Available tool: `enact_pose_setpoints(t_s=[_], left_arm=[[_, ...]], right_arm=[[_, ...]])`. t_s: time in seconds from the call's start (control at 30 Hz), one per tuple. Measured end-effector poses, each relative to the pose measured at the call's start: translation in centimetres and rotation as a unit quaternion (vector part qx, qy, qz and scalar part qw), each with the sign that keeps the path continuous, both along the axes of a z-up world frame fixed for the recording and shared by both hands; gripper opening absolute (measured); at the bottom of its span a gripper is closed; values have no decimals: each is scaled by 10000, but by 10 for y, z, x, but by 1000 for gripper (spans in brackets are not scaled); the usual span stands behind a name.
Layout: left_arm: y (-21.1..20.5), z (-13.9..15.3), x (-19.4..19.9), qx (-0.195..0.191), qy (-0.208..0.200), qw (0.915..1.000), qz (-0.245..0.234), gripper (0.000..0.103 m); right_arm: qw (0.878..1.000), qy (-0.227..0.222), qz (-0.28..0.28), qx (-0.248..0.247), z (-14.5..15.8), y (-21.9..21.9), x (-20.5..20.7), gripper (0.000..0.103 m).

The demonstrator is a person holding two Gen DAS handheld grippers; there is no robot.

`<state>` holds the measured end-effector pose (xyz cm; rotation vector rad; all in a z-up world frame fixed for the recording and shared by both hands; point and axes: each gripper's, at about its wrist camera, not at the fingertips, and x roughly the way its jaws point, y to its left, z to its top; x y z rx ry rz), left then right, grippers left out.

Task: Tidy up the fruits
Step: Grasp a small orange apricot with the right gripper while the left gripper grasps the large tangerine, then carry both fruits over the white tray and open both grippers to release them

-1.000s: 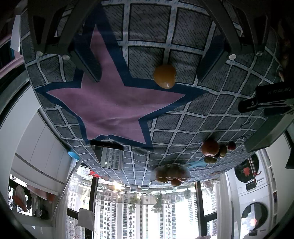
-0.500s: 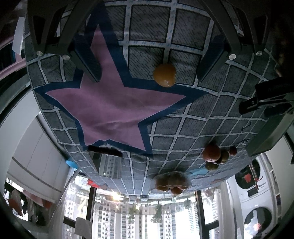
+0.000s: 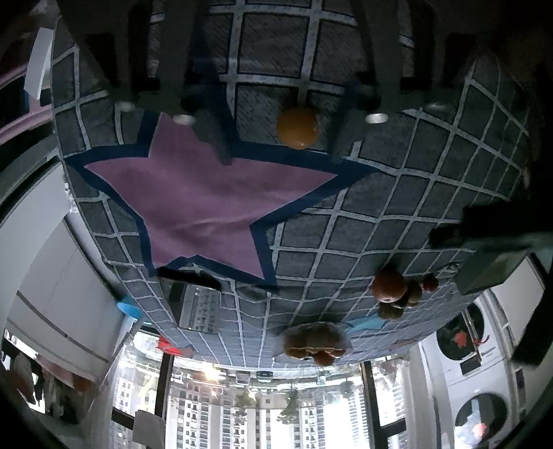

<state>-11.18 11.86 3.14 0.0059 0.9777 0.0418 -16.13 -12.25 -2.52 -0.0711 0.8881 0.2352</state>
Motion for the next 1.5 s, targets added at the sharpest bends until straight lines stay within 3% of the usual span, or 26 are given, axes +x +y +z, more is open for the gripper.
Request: enact_pose_setpoints(t_s=[0.03,0.1,0.2,0.4,0.5,0.57,0.7,0.9,1.1,1.3,1.5], left_arm=[[-3,2,6,31,-24,10000,-12,103],[-8,2,15,52,-17,10000,-27,103],[-16,-1,32,56,73,9999,-76,90],[-34,-6,60,207,112,9996,-124,90],[-37,-11,67,211,197,9995,-103,75],[-36,-14,70,148,248,9996,-69,71],[-34,-12,67,-111,196,9996,-162,41],[-21,1,43,-429,9,9989,-168,41],[9,25,5,-515,-281,9981,-179,41],[53,41,-29,-488,-536,9973,108,41],[98,43,-58,-205,-723,9958,516,41]], right_arm=[[10000,-1,39,43,1,0,0,22],[9998,52,68,202,2,-3,0,22],[9979,149,117,616,2,-13,1,22],[9961,165,127,862,5,-24,-4,22],[9951,190,104,965,6,-28,-4,23],[9947,195,75,1007,7,-31,-5,23],[9941,211,28,1068,8,-34,-4,23],[9921,247,25,1229,12,-39,-6,23],[9911,310,37,1292,15,-37,-6,23],[9905,370,147,1313,22,-22,-6,23],[9902,394,547,1222,35,14,-1,23]])
